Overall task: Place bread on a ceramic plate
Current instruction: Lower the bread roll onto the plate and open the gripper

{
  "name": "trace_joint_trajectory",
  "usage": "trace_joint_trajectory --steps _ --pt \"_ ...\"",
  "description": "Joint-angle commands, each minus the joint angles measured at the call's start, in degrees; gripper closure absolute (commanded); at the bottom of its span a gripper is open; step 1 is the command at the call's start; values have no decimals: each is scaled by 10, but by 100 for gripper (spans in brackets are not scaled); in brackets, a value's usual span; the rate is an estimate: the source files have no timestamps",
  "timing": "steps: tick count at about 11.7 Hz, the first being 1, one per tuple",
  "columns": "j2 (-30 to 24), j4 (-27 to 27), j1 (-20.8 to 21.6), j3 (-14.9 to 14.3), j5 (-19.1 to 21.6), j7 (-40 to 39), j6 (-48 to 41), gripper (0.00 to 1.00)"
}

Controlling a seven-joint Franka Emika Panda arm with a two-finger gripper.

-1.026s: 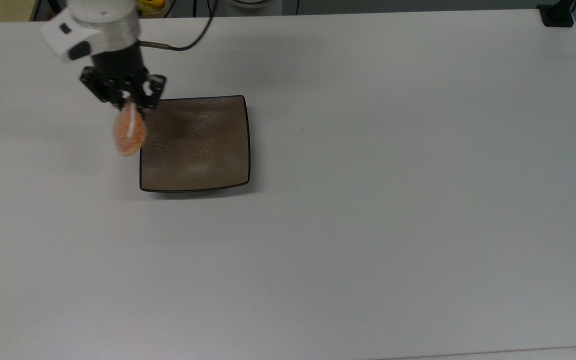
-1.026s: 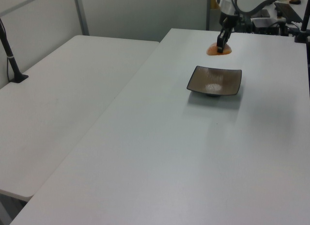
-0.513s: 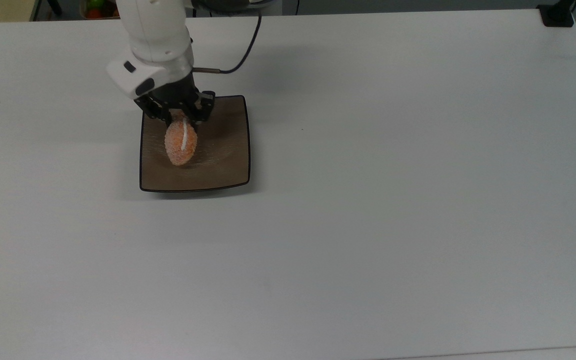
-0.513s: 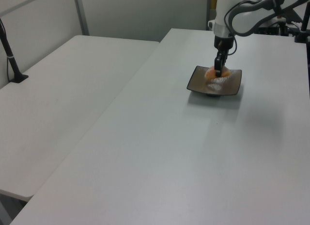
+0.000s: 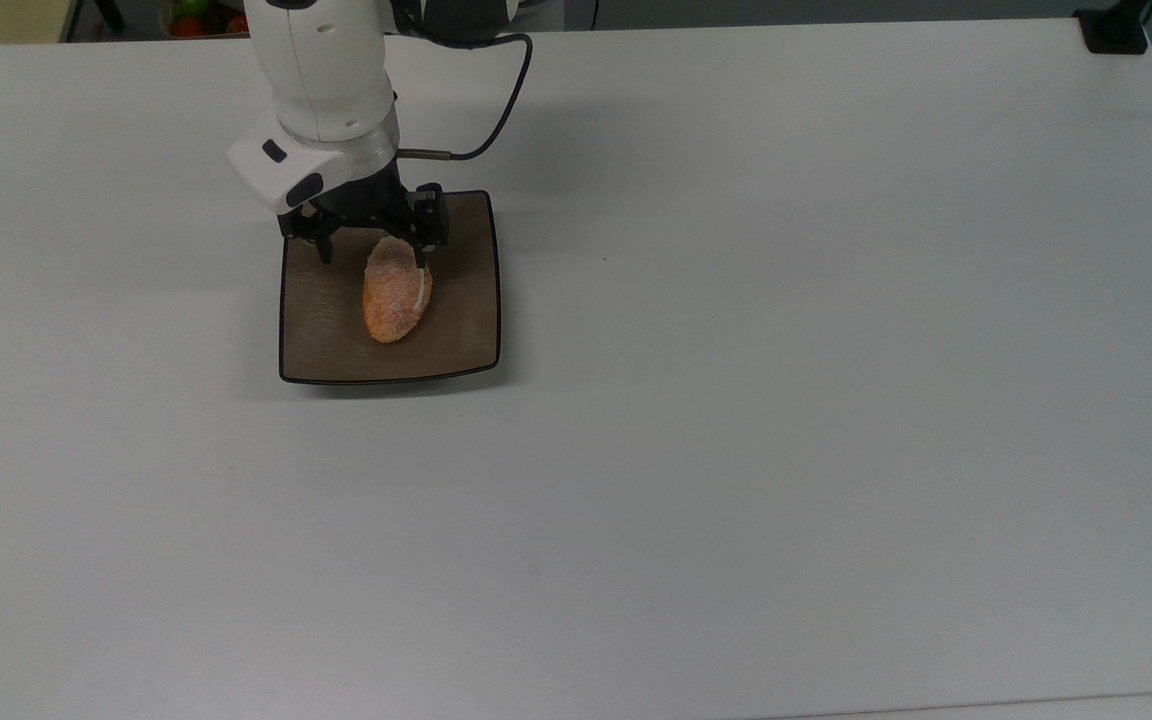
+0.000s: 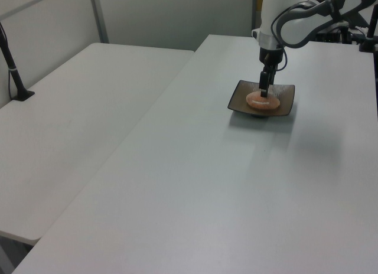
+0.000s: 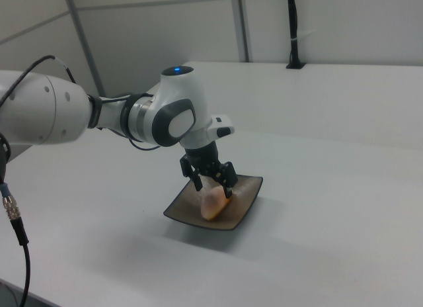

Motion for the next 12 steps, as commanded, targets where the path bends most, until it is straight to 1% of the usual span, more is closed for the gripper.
trace_joint_trajectory --steps 1,3,5,6,7,8,9,10,11,12 --pt "-26 16 3 -2 -2 28 -21 0" --pt "-38 64 0 -2 -5 70 -119 0" --pt "-64 108 -2 -2 -4 73 -217 0" --pt "-88 121 -2 -3 0 77 -241 0" --pt "-120 122 -2 -7 12 80 -251 0" --pt "-153 119 2 -13 35 82 -260 0" --pt "-173 117 17 -40 56 82 -260 0" --pt "-182 118 61 -79 71 80 -261 0" --pt "-186 118 79 -91 72 73 -268 0" --pt "-185 117 78 -80 69 73 -277 0"
